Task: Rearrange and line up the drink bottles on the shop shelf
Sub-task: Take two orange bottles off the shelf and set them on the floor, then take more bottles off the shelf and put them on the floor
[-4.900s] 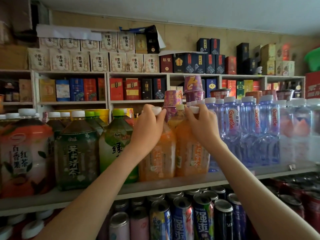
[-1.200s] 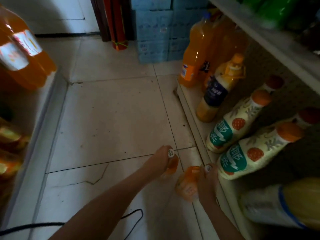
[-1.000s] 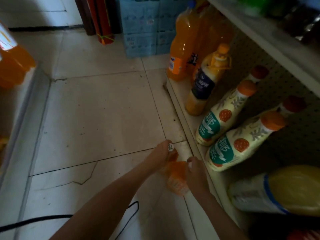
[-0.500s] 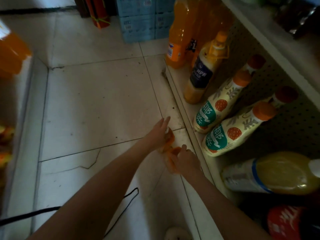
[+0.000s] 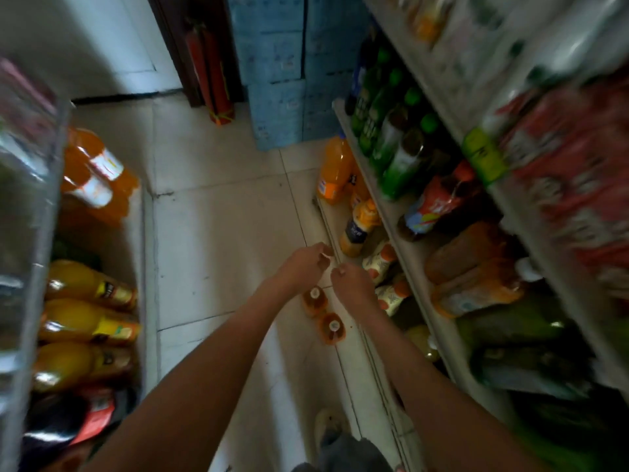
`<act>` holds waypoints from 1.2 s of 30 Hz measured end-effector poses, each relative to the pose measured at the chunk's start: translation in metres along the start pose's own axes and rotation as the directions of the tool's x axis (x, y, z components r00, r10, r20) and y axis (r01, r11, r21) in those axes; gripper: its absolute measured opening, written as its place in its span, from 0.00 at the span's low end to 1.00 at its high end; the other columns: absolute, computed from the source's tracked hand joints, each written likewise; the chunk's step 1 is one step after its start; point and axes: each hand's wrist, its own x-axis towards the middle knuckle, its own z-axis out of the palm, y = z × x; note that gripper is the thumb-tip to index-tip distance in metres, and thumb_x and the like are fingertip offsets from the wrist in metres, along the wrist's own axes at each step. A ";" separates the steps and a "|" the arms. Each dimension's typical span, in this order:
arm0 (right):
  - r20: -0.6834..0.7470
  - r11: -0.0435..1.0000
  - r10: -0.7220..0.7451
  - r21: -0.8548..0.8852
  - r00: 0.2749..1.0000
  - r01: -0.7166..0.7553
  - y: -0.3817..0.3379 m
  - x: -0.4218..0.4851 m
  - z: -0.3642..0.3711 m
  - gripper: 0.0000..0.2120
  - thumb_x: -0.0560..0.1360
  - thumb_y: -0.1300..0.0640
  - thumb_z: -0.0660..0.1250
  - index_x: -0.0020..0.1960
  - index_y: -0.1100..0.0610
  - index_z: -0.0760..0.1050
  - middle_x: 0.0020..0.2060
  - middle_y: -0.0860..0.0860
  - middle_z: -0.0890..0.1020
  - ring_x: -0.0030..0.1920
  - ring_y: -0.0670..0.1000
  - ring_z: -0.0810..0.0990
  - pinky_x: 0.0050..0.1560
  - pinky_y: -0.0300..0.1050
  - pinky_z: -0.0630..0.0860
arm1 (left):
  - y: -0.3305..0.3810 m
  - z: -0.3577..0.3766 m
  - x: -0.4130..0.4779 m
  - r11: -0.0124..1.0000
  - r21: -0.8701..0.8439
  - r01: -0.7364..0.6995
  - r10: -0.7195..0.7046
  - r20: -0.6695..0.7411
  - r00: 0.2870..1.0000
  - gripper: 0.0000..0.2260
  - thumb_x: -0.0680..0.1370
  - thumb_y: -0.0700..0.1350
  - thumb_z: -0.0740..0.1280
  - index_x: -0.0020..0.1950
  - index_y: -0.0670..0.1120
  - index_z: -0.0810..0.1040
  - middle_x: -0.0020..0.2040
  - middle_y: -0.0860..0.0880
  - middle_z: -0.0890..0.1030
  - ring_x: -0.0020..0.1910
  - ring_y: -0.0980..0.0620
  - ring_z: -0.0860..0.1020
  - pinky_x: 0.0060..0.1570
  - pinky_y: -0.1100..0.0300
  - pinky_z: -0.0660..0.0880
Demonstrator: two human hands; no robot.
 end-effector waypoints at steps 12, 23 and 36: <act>-0.294 0.952 -0.171 0.195 0.940 0.235 -0.166 -0.189 -0.205 0.11 0.78 0.57 0.61 0.55 0.62 0.77 0.51 0.58 0.81 0.53 0.56 0.77 0.52 0.47 0.72 | 0.180 -0.189 -0.169 0.962 -0.158 -0.223 0.188 -0.210 0.960 0.10 0.80 0.43 0.62 0.59 0.42 0.78 0.56 0.43 0.80 0.56 0.45 0.77 0.58 0.51 0.72; -0.560 0.906 -0.337 0.025 0.757 0.422 -0.233 -0.311 -0.332 0.11 0.77 0.53 0.64 0.55 0.59 0.77 0.46 0.51 0.81 0.45 0.46 0.77 0.39 0.29 0.65 | 0.297 -0.274 -0.254 0.833 -0.015 -0.553 0.500 -0.407 0.764 0.08 0.80 0.46 0.61 0.57 0.51 0.77 0.46 0.55 0.78 0.44 0.58 0.76 0.34 0.77 0.69; -0.746 0.849 -0.445 -0.176 0.495 0.499 -0.253 -0.420 -0.416 0.06 0.77 0.58 0.64 0.52 0.59 0.76 0.43 0.51 0.81 0.45 0.49 0.80 0.43 0.37 0.75 | 0.400 -0.287 -0.347 0.739 0.086 -0.668 0.581 -0.583 0.568 0.09 0.80 0.46 0.60 0.58 0.50 0.76 0.45 0.52 0.80 0.43 0.54 0.79 0.36 0.67 0.71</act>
